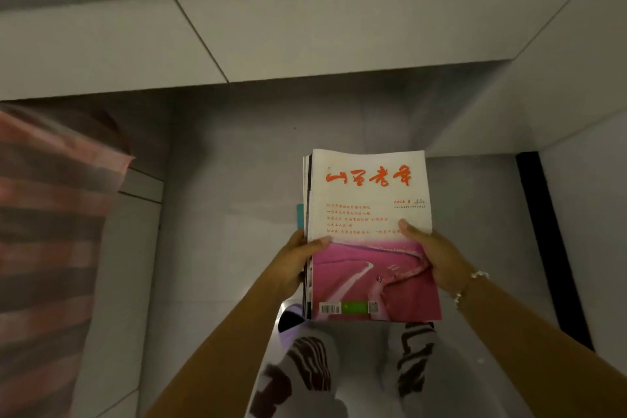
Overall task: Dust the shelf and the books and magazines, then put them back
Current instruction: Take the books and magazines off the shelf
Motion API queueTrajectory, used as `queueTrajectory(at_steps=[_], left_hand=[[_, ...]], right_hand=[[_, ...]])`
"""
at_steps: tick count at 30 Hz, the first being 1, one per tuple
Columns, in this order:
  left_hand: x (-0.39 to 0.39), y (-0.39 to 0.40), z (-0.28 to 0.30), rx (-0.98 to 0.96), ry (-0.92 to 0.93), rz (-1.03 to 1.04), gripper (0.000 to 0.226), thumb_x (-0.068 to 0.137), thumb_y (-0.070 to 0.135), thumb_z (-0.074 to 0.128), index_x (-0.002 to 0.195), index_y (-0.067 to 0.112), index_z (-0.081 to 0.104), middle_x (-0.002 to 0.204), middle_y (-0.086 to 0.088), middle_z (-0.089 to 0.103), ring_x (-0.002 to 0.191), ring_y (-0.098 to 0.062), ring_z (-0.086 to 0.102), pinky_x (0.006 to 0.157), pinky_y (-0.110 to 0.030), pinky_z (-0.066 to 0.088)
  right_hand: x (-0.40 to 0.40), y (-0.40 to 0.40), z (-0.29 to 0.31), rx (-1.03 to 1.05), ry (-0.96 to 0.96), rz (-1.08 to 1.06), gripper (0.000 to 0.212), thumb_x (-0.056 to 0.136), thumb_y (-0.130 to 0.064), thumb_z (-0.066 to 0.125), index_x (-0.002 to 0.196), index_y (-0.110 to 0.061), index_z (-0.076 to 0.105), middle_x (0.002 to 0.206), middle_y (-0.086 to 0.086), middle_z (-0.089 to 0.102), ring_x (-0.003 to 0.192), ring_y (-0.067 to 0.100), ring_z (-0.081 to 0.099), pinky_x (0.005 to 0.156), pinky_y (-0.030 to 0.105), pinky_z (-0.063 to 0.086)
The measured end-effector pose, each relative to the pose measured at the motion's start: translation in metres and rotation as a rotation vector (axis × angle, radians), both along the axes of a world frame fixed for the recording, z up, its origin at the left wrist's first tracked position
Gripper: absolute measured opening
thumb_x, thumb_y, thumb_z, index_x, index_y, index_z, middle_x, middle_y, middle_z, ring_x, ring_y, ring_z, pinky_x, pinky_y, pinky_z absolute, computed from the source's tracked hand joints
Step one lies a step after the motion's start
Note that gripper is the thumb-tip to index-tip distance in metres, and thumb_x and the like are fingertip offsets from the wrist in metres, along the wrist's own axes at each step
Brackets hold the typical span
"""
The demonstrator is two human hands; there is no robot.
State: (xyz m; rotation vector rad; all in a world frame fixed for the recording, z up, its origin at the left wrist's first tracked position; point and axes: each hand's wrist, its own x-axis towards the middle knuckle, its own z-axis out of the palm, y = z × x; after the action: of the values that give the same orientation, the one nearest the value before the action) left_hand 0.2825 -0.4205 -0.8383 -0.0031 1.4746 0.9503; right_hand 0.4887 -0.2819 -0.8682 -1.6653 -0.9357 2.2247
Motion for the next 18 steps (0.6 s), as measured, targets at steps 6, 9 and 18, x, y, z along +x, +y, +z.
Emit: queueTrajectory(at_steps=[6, 9, 18], left_hand=[[-0.009, 0.003, -0.154, -0.042, -0.081, 0.064, 0.044, 0.092, 0.011, 0.057, 0.135, 0.01, 0.047, 0.115, -0.01, 0.065, 0.092, -0.024, 0.07, 0.072, -0.039, 0.06], [-0.015, 0.007, -0.218, -0.085, -0.066, 0.074, 0.044, 0.092, 0.012, 0.057, 0.136, 0.01, 0.046, 0.116, -0.01, 0.064, 0.094, -0.025, 0.067, 0.07, -0.037, 0.06], [-0.049, 0.013, -0.357, -0.145, 0.014, 0.052, 0.039, 0.094, 0.014, 0.055, 0.132, 0.012, 0.048, 0.123, -0.009, 0.06, 0.096, -0.022, 0.063, 0.064, -0.029, 0.058]], right_hand=[[-0.019, 0.002, -0.15, -0.05, -0.049, 0.023, 0.05, 0.076, -0.031, 0.071, 0.121, -0.011, 0.062, 0.115, 0.011, 0.068, 0.107, 0.03, 0.063, 0.097, 0.05, 0.047], [-0.028, 0.006, -0.215, -0.064, -0.072, 0.021, 0.059, 0.069, -0.033, 0.074, 0.121, -0.009, 0.062, 0.115, 0.012, 0.067, 0.107, 0.03, 0.063, 0.098, 0.049, 0.047], [-0.061, 0.015, -0.353, -0.087, -0.068, 0.068, 0.068, 0.065, -0.036, 0.075, 0.124, -0.007, 0.06, 0.119, 0.011, 0.065, 0.111, 0.029, 0.061, 0.101, 0.048, 0.045]])
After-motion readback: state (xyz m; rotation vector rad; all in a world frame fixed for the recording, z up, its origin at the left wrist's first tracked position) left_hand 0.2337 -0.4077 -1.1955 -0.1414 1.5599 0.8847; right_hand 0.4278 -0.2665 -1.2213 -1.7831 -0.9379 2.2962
